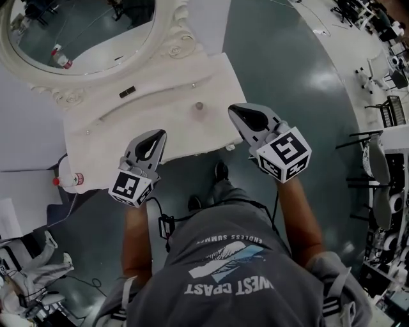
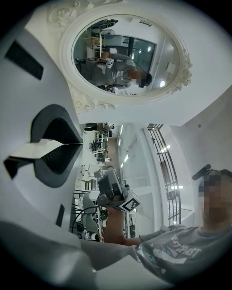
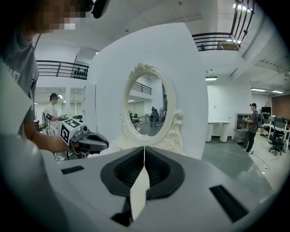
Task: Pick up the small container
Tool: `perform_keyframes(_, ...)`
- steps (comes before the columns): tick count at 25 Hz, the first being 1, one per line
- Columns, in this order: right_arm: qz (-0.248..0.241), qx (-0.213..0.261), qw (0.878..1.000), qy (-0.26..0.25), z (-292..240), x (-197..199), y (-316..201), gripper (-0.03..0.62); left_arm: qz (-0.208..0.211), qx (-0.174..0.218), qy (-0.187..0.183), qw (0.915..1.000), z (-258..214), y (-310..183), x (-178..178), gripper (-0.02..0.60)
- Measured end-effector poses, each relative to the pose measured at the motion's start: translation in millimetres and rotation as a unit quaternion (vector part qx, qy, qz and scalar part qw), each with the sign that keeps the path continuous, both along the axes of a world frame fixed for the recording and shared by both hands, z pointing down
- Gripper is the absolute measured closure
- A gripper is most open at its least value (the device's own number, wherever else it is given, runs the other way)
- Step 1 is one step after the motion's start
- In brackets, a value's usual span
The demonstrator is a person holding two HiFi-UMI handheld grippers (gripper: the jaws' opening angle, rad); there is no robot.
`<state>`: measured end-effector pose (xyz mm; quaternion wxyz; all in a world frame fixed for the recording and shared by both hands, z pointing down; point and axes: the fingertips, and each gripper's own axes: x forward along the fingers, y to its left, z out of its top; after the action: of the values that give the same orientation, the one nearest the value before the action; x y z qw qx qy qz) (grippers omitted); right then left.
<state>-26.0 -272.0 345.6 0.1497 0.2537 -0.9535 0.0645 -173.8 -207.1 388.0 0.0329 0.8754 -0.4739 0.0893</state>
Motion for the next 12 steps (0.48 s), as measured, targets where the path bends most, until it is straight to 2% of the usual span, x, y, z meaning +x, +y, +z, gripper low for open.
perform_keyframes(12,0.015,-0.033,0.999,0.013,36.4,21.1,-27.4,0.566,0.022,-0.042,0.01,0.9988,65.2,-57.4,23.4,0.561)
